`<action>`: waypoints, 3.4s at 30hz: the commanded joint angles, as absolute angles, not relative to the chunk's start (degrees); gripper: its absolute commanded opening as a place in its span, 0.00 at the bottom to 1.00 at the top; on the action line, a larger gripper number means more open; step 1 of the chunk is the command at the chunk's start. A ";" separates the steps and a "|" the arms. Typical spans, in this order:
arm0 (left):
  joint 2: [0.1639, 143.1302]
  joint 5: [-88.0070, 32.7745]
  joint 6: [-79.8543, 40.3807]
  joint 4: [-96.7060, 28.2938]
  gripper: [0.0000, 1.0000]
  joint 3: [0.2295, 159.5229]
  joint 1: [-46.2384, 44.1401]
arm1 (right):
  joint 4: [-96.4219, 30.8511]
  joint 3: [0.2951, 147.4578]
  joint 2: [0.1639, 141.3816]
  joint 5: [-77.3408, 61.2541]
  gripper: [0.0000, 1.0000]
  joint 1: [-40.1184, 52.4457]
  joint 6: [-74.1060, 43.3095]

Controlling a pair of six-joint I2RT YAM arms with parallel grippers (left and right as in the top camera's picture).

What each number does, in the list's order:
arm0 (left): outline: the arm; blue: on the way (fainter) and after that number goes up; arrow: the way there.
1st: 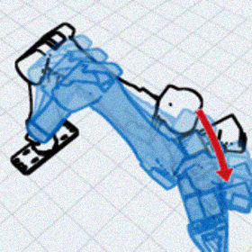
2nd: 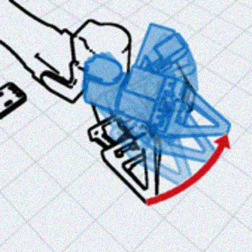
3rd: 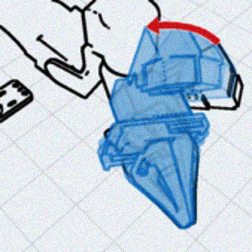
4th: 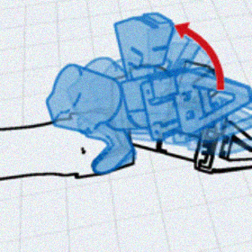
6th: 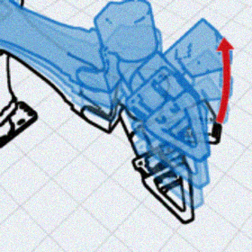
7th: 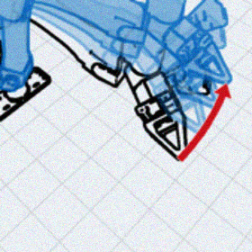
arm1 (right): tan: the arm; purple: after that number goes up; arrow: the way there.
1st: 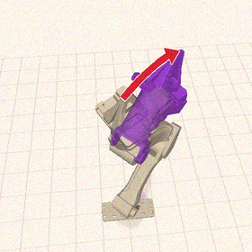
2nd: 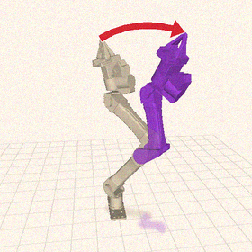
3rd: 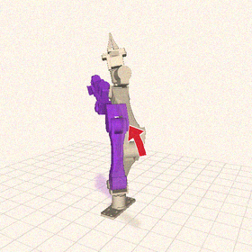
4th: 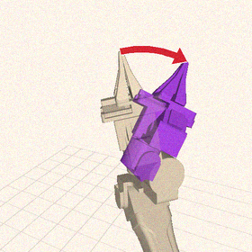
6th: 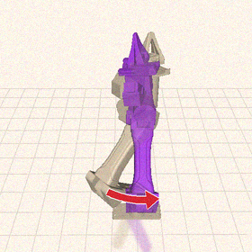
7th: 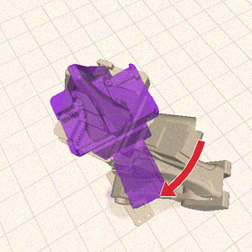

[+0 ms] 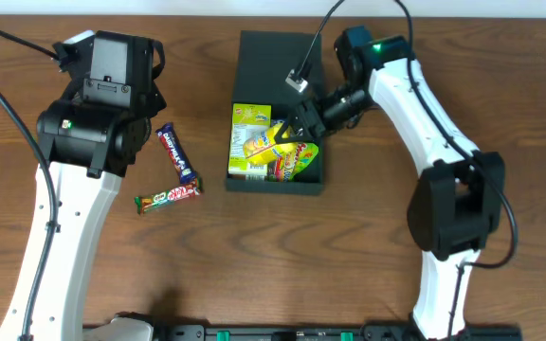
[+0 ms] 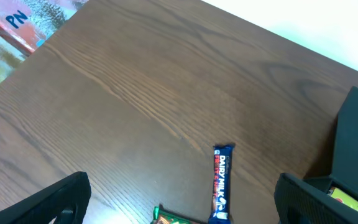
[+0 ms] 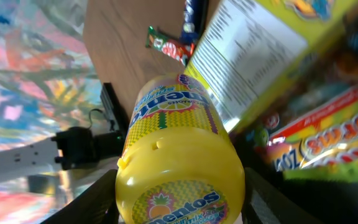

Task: Pack container
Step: 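Push the Mentos tube down into the box with the right gripper, then lift the right gripper up and out of the box, then lower the right gripper into the box and press the contents flat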

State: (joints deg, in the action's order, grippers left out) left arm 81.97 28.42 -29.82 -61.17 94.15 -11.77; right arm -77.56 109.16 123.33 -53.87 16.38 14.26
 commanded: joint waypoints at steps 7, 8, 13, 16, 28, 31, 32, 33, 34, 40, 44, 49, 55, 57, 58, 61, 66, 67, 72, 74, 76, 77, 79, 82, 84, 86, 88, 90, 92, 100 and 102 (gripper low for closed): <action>82.39 26.81 -30.28 -60.95 0.95 93.86 -11.49 | -86.94 110.02 122.76 -60.18 0.02 9.98 6.52; 82.39 25.98 -30.26 -60.82 0.95 93.86 -11.49 | -86.04 110.02 122.76 -60.42 0.02 10.02 4.73; 82.39 25.43 -30.46 -61.06 0.96 93.86 -11.49 | -79.44 109.73 122.74 -58.76 0.01 10.57 -5.72; 82.39 25.43 -30.48 -61.43 0.95 93.86 -11.49 | -78.37 109.71 122.74 -55.02 0.02 10.79 -8.12; 82.39 24.29 -32.40 -61.45 0.96 93.86 -11.55 | -73.41 109.71 122.83 -48.45 0.99 9.43 -10.50; 82.39 23.88 -32.40 -61.41 0.95 93.86 -11.55 | -74.67 109.71 122.83 -44.51 0.99 8.54 -10.55; 82.39 23.90 -32.40 -61.41 0.96 93.86 -11.55 | -75.31 109.71 122.83 -43.38 0.99 8.12 -10.70; 82.39 23.88 -32.40 -61.41 0.95 93.86 -11.55 | -75.70 109.71 122.80 -42.33 0.99 7.79 -10.70; 82.39 23.88 -32.38 -61.41 0.95 93.86 -11.55 | -76.07 109.71 122.80 -40.29 0.99 7.40 -10.70; 82.39 23.88 -32.38 -61.41 0.96 93.86 -11.55 | -77.43 109.89 122.39 -31.42 0.99 6.39 -10.55; 82.39 23.90 -32.38 -61.41 0.95 93.86 -11.55 | -77.17 110.91 120.11 -23.31 0.99 8.21 -3.88; 82.39 23.92 -32.38 -60.64 0.96 93.86 -11.55 | -73.43 111.02 115.90 -7.84 0.99 15.66 8.56; 82.39 24.62 -31.68 -60.07 0.95 93.86 -11.53 | -73.82 110.10 115.85 -5.76 0.89 24.62 18.04; 82.39 25.50 -31.66 -59.92 0.95 93.86 -11.53 | -73.63 110.06 115.85 -4.91 0.73 26.02 17.85; 82.39 25.96 -31.66 -59.81 0.95 93.86 -11.53 | -73.17 110.06 115.87 -4.93 0.41 26.20 16.75; 82.39 26.06 -31.27 -59.55 0.95 93.86 -11.53 | -71.46 110.02 116.75 -4.95 0.02 26.59 12.62; 82.39 26.04 -31.29 -59.46 0.95 93.86 -11.53 | -69.54 109.93 120.05 -6.87 0.02 28.38 11.79; 82.39 26.04 -31.29 -59.46 0.95 93.86 -11.53 | -69.47 109.93 120.44 -6.85 0.01 28.56 11.75; 82.39 26.04 -31.27 -59.48 0.95 93.86 -11.53 | -69.49 109.91 123.22 -6.92 0.01 28.69 11.14; 82.39 26.04 -31.29 -59.48 0.95 93.86 -11.53 | -69.87 109.89 124.16 -7.92 0.01 28.86 11.18; 82.39 26.04 -31.27 -59.46 0.95 93.86 -11.53 | -70.32 109.84 124.86 -9.93 0.01 29.19 11.18; 82.39 26.04 -31.27 -59.48 0.96 93.86 -11.53 | -70.67 109.80 125.23 -10.37 0.01 29.45 11.18; 82.39 26.04 -31.27 -59.46 0.95 93.86 -11.53 | -71.61 109.78 126.17 -10.41 0.02 29.95 11.18; 82.39 26.04 -31.27 -59.46 0.95 93.86 -11.53 | -72.75 109.69 127.15 -11.90 0.01 30.26 11.22; 82.39 26.04 -31.27 -59.33 0.95 93.86 -11.53 | -73.28 109.69 127.50 -12.53 0.01 30.35 11.22; 82.39 26.06 -31.29 -59.24 0.95 93.86 -11.53 | -73.73 109.67 127.61 -13.47 0.01 30.46 11.49; 82.39 26.04 -31.29 -59.18 0.95 93.86 -11.53 | -74.50 109.67 127.61 -16.56 0.01 30.50 13.56; 82.39 26.06 -31.27 -59.07 0.95 93.86 -11.53 | -75.29 109.67 127.61 -17.45 0.01 30.50 15.27; 82.39 26.06 -31.29 -58.94 0.95 93.86 -11.53 | -74.87 109.69 127.61 -17.34 0.02 30.26 15.25; 82.39 26.02 -31.29 -58.41 0.96 93.86 -11.53 | -73.38 113.21 125.36 -16.67 0.01 28.58 13.58; 82.39 26.02 -31.29 -58.39 0.95 93.86 -11.53 | -70.39 113.36 124.60 -12.99 0.02 28.32 11.05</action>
